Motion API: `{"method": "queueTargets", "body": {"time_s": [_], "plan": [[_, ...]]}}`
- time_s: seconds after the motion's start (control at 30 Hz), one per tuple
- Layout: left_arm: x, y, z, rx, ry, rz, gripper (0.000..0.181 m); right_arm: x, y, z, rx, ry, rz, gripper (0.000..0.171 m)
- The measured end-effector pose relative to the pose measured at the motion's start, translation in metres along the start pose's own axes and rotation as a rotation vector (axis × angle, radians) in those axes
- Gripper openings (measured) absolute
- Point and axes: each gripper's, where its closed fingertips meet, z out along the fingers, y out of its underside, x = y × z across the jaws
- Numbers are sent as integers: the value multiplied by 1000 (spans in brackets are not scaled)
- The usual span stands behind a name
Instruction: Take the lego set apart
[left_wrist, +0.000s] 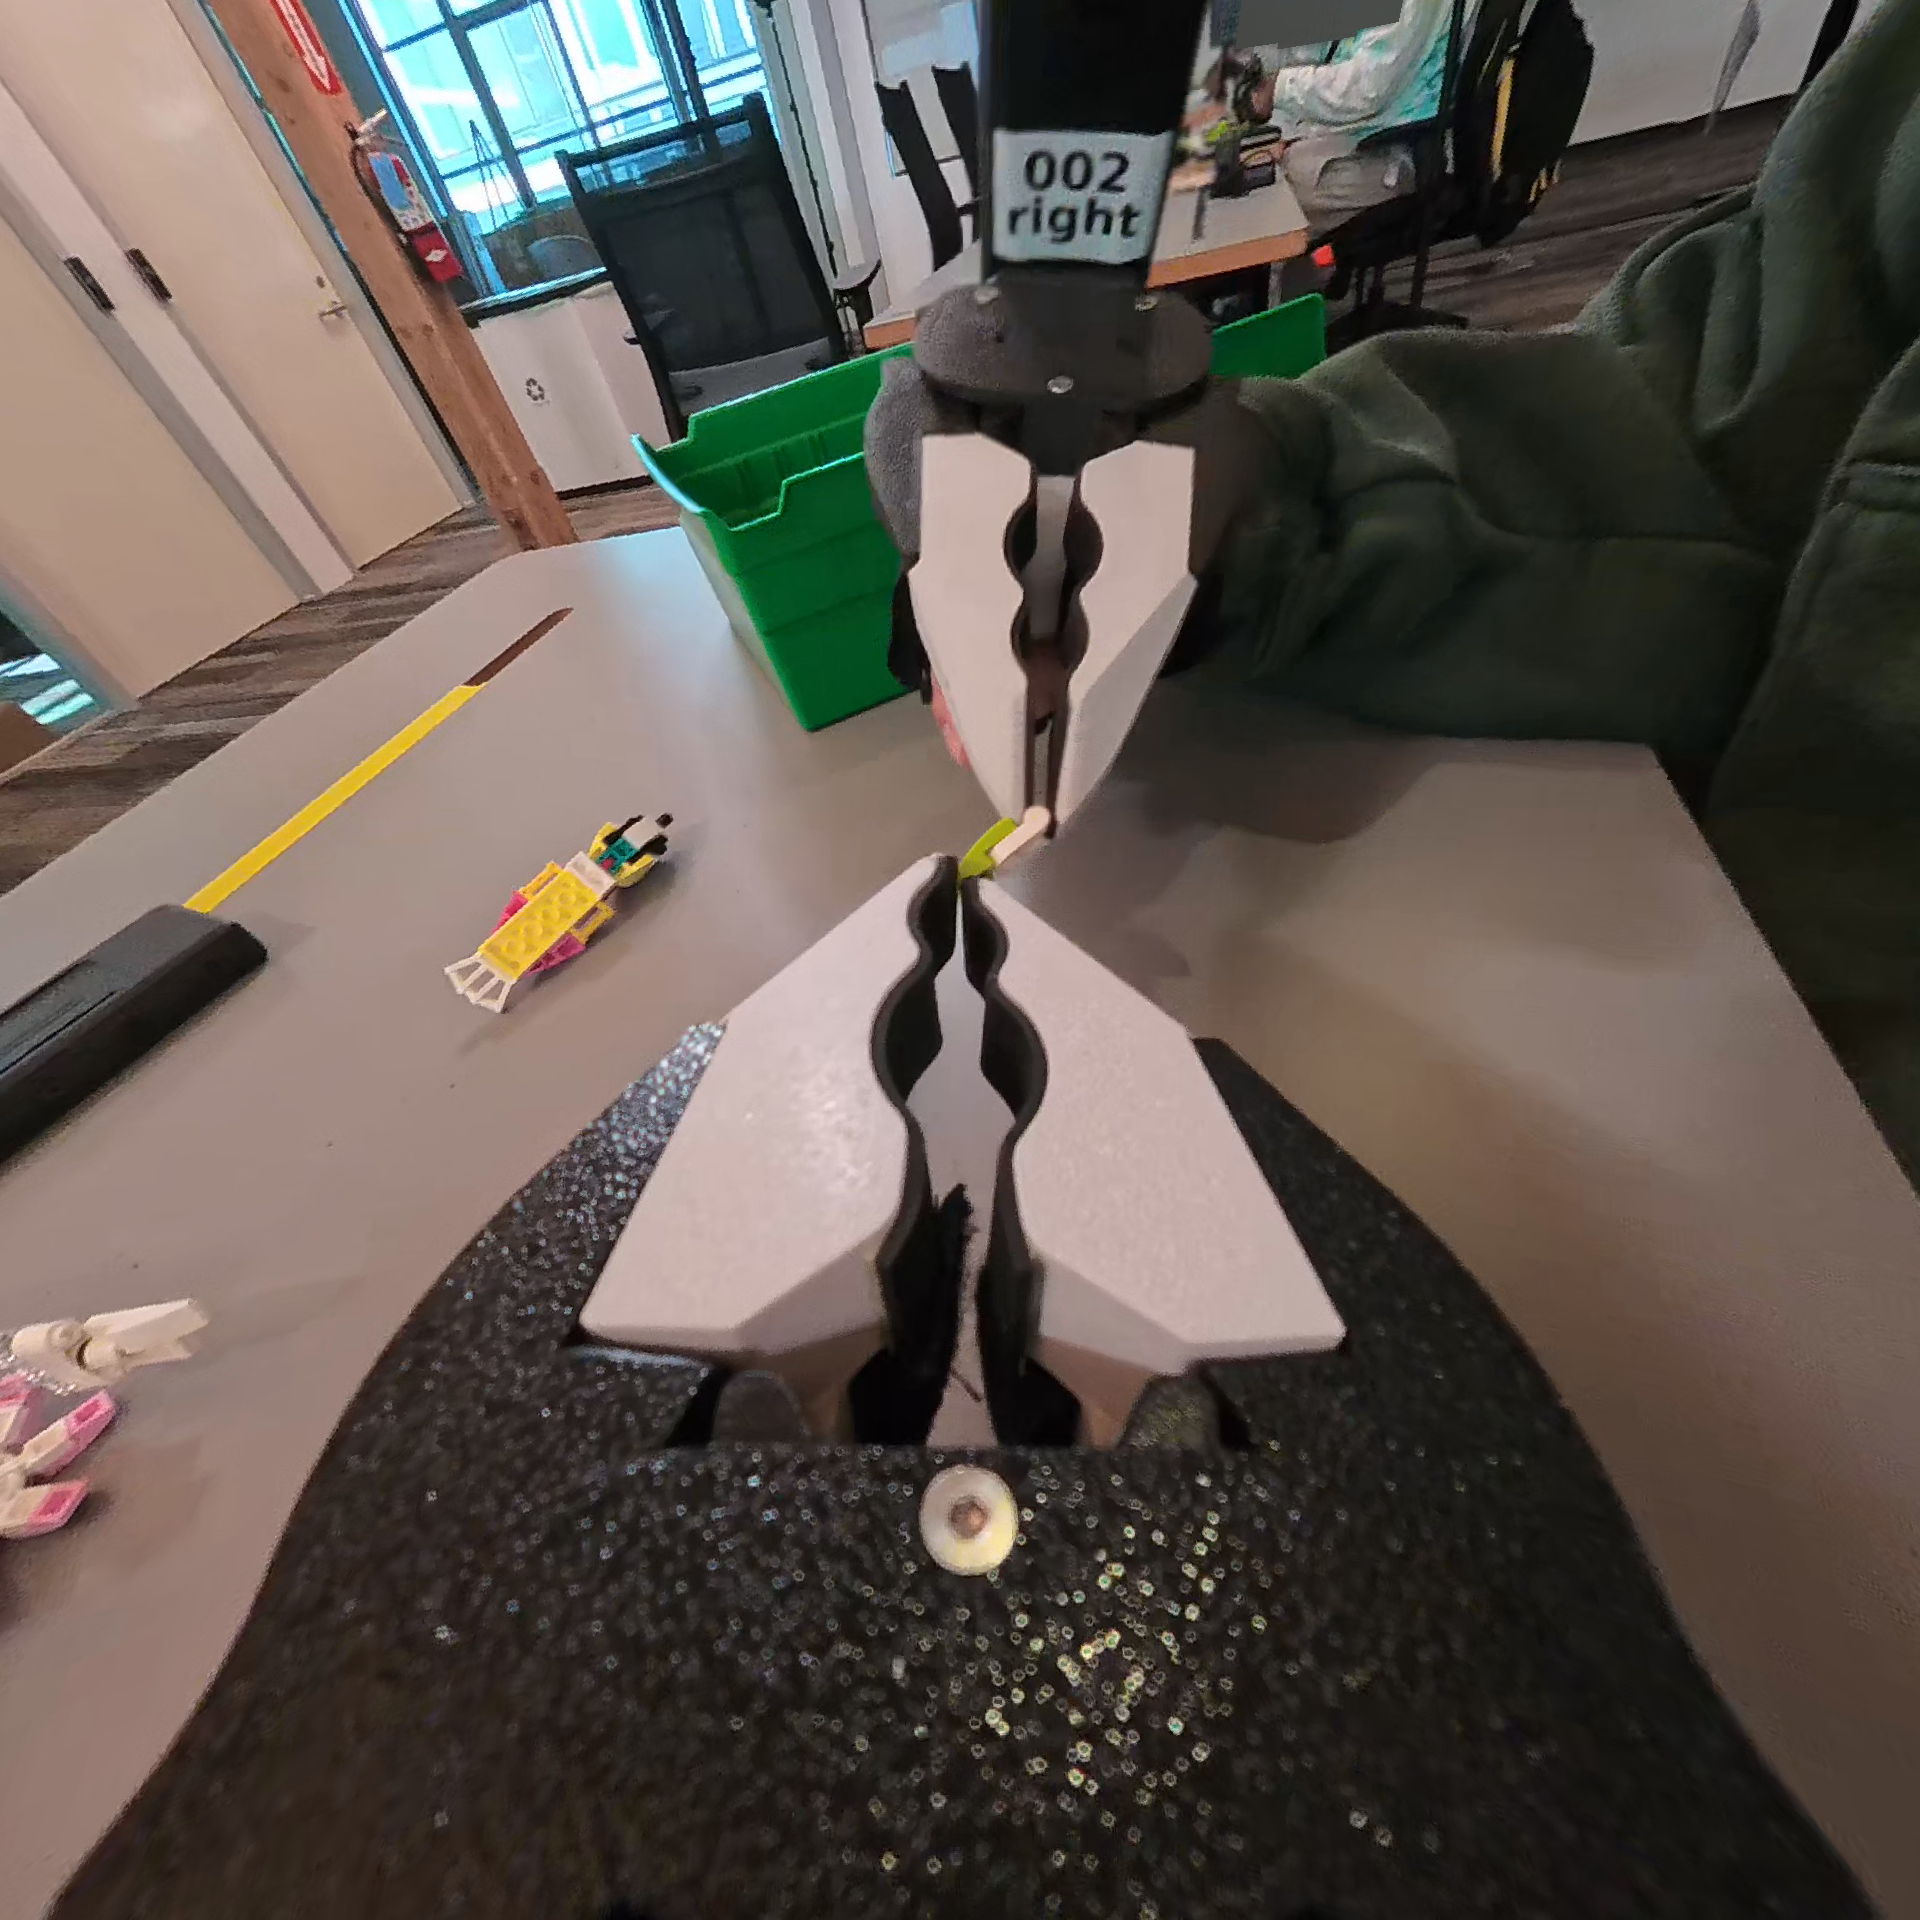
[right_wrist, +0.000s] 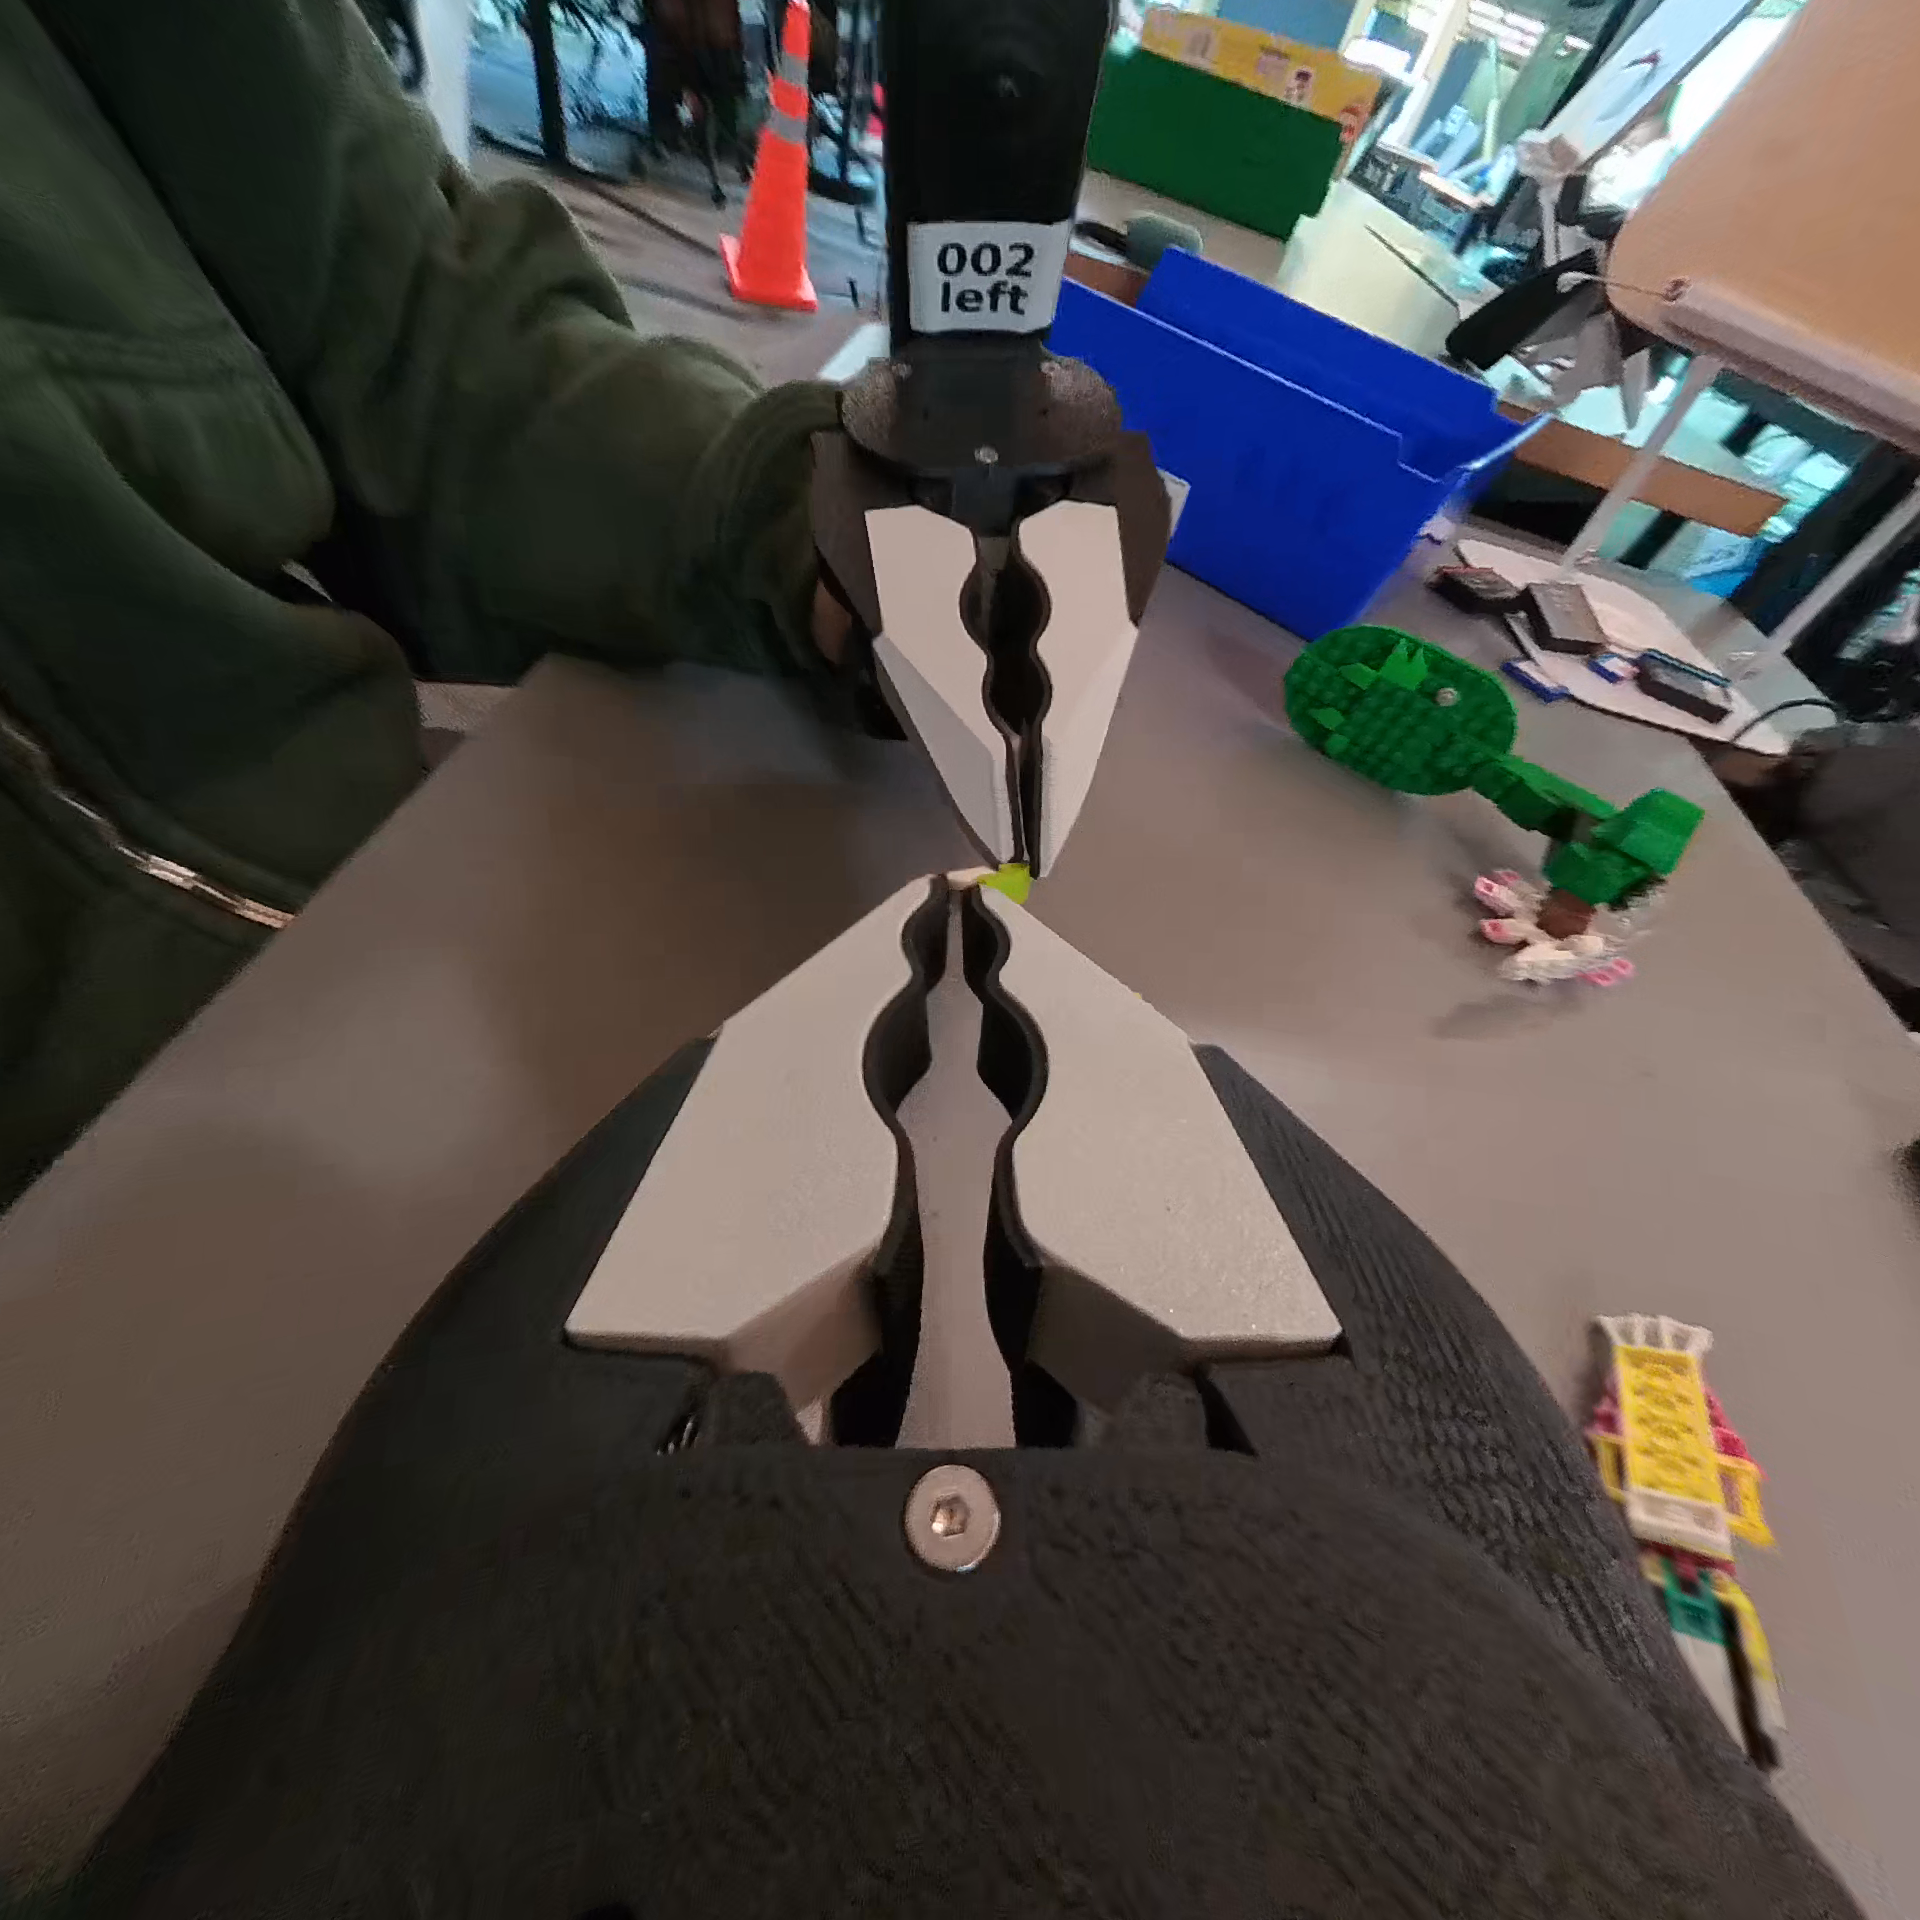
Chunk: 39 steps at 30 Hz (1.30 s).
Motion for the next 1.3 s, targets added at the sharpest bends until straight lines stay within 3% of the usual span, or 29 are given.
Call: {"method": "queueTargets", "body": {"time_s": [0.1,0.3,0.4,0.57,0.67,0.77,0.9,1.07,1.3], "plan": [[2,-1,1,1,5,4,0,-3,-1,-2,23,-38,32,0],[21,-18,-7,148,187,-95,4,-13,-15,-6,140,-139,107,0],[28,-20,-8,168,248,-130,13,-16,-16,-6,147,-155,114,0],[29,-19,-6,165,282,-176,8,-21,-18,-7,159,-197,137,0],[29,-18,-6,161,296,-216,19,-22,-19,-8,169,-210,150,0],[33,-24,-9,190,333,-229,6,-22,-21,-10,186,-220,161,0],[37,-21,-7,161,345,-222,3,-25,-20,-8,179,-249,175,0],[38,-20,-5,143,345,-248,20,-28,-20,-9,179,-280,193,0],[41,-19,-5,133,357,-243,3,-27,-21,-7,196,-278,209,0]]}}
